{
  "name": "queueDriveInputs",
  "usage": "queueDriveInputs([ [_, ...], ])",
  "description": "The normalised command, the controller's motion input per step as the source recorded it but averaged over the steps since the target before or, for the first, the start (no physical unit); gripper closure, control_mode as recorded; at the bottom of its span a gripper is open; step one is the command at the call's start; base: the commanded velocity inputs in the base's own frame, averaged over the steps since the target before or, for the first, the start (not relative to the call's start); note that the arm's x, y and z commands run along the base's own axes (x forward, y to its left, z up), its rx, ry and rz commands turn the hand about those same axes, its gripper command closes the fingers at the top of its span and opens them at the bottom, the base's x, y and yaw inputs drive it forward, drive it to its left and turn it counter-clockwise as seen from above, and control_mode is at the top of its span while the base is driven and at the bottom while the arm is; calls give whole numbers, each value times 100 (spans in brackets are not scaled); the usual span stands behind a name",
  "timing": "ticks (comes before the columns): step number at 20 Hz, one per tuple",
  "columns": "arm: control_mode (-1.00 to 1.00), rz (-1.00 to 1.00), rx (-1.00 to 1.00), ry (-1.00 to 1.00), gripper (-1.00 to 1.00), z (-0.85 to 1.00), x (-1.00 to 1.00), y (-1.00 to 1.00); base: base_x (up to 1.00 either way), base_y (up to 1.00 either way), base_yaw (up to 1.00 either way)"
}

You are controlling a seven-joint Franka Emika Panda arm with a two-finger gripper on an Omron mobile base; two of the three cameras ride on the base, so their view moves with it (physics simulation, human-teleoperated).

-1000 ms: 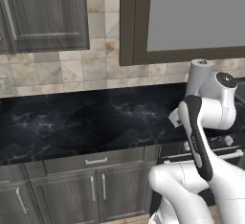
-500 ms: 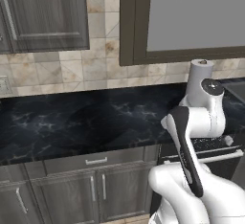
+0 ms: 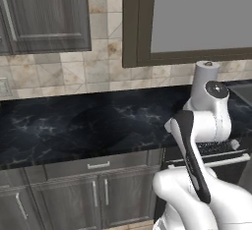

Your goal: Gather the eggs and milk located in the vicinity of the sink area and place them right next to the bowl.

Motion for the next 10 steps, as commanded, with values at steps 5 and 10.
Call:
queueDriveInputs([
  [5,100,0,0,0,100,0,0,0,0,-52,0],
  [10,100,0,0,0,100,0,0,0,0,-66,0],
])
